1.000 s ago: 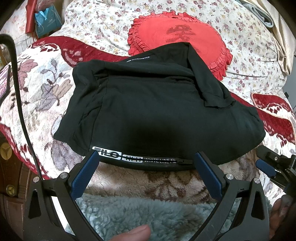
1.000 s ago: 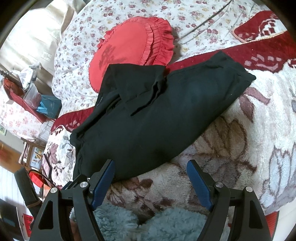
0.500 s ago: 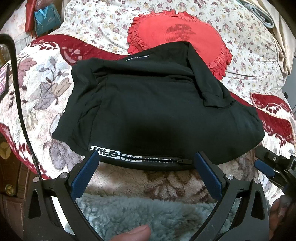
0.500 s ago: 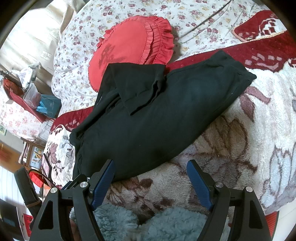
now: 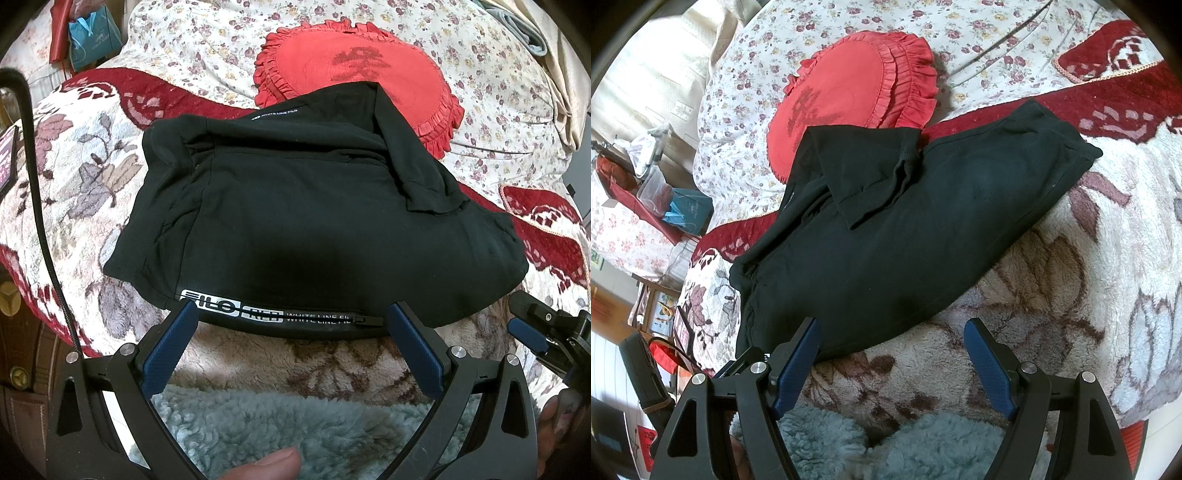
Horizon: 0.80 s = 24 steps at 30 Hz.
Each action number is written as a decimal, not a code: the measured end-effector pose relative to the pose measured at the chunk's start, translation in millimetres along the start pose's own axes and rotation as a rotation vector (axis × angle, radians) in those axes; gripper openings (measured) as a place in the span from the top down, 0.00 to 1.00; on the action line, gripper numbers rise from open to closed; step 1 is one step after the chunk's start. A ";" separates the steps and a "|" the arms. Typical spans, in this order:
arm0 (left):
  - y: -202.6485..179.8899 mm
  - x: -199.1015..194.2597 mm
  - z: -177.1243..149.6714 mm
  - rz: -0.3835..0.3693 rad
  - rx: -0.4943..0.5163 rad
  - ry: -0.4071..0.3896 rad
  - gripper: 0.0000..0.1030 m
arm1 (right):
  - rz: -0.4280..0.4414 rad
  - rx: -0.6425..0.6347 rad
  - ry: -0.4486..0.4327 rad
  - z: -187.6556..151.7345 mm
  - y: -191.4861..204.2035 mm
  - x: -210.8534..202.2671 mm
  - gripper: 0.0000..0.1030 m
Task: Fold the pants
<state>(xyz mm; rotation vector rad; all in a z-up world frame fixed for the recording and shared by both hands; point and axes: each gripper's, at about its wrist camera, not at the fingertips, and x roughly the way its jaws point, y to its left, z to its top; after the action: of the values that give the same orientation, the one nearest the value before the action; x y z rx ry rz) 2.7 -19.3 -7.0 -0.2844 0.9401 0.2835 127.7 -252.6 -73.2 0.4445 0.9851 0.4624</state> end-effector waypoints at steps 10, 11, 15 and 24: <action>-0.5 0.7 0.2 -0.002 -0.002 0.002 0.01 | 0.001 0.001 0.000 0.7 0.4 -0.1 0.24; -2.0 0.8 -1.1 -0.002 -0.002 0.002 0.01 | 0.000 0.001 0.000 0.2 0.1 0.6 0.24; -0.4 0.7 0.3 -0.002 -0.002 0.002 0.01 | 0.001 0.001 0.000 0.4 0.0 0.6 0.24; 0.1 0.7 0.8 -0.003 -0.003 0.004 0.01 | 0.001 0.002 0.001 0.8 0.0 0.7 0.24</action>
<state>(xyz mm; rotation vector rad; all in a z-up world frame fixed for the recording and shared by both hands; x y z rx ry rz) 3.7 -18.8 -7.2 -0.2896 0.9430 0.2818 128.8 -252.3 -73.2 0.4462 0.9860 0.4623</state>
